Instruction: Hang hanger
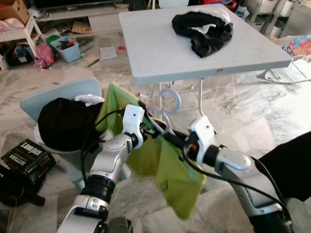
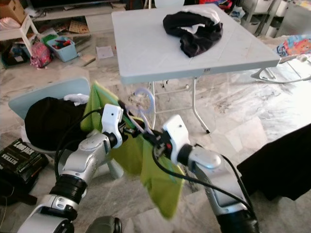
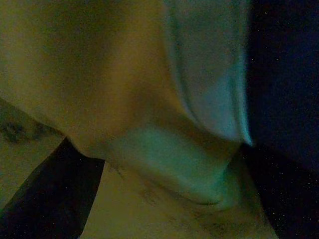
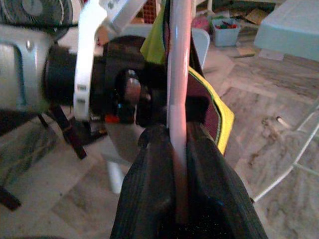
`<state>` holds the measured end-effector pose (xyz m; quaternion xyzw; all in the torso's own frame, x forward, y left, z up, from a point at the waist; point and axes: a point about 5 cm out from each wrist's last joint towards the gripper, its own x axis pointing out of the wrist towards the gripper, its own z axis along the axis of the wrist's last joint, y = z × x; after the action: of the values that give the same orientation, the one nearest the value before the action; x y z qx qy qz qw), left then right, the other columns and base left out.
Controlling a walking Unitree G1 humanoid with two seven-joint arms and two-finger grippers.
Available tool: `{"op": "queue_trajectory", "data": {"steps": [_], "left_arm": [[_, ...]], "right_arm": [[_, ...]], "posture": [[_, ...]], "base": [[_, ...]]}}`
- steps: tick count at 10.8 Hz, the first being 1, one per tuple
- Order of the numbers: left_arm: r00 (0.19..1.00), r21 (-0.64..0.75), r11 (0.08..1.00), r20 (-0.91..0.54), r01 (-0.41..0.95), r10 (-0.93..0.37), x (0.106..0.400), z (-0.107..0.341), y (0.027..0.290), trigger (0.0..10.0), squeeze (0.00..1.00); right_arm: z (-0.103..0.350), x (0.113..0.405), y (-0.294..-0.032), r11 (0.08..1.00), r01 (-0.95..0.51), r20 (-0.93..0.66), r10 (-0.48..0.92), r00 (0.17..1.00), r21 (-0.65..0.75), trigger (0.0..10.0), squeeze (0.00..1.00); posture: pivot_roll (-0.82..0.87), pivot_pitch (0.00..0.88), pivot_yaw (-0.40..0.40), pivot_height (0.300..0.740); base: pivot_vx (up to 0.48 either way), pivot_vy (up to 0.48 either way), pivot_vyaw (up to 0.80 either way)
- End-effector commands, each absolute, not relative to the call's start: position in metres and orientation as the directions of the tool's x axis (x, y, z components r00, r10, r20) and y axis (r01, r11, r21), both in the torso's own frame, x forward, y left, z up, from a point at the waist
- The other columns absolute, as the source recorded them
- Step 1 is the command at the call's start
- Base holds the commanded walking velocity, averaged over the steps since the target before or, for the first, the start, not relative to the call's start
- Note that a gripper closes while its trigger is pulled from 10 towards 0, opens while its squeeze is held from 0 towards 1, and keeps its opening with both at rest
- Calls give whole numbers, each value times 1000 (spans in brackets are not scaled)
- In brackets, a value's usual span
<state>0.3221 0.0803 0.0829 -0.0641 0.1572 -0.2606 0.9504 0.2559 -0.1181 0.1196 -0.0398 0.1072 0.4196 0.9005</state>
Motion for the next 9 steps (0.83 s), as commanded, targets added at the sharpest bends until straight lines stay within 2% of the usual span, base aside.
{"op": "queue_trajectory", "data": {"steps": [1, 3, 4, 5, 6, 7, 8, 9], "left_arm": [[882, -146, 915, -247, 376, -402, 334, 92, 105, 10000, 0], [901, -120, 929, -226, 351, -370, 338, 95, 112, 10000, 0], [908, -133, 927, -194, 350, -371, 338, 98, 117, 3137, 0], [911, -137, 927, -183, 349, -370, 338, 99, 120, 0, 0], [923, -110, 942, -193, 317, -333, 339, 97, 125, 0, 0], [936, -95, 953, -186, 286, -300, 341, 98, 130, 275, 0], [952, -76, 967, -172, 245, -255, 343, 101, 138, 1804, 0], [963, -67, 976, -162, 207, -215, 345, 103, 146, 6941, 0]], "right_arm": [[127, 252, -113, 599, -801, -199, 783, 589, -11, 10000, 0], [119, 253, -120, 607, -792, -257, 756, 602, -71, 10000, 0], [114, 256, -128, 630, -767, -292, 716, 634, -123, 10000, 0], [109, 267, -138, 691, -693, -318, 622, 715, -206, 10000, 0], [109, 283, -152, 777, -567, -312, 486, 816, -274, 10000, 0], [110, 287, -156, 799, -535, -304, 455, 837, -276, 10000, 0], [111, 292, -162, 816, -493, -302, 408, 861, -301, 10000, 0], [108, 294, -166, 831, -466, -300, 381, 874, -305, 10000, 0]], "posture": [[-105, 0, -5, 740], [-102, 0, -6, 740], [-101, 0, -7, 740], [-101, 0, -7, 740], [-97, 0, -12, 740], [-95, 0, -13, 740], [-93, 0, -14, 740], [-91, 0, -16, 740]], "base": [[0, 0, 0], [0, 0, 0], [0, 0, 0], [0, 0, 0], [0, 0, 0], [0, 0, 0], [0, 0, 0], [0, 0, 0]]}}
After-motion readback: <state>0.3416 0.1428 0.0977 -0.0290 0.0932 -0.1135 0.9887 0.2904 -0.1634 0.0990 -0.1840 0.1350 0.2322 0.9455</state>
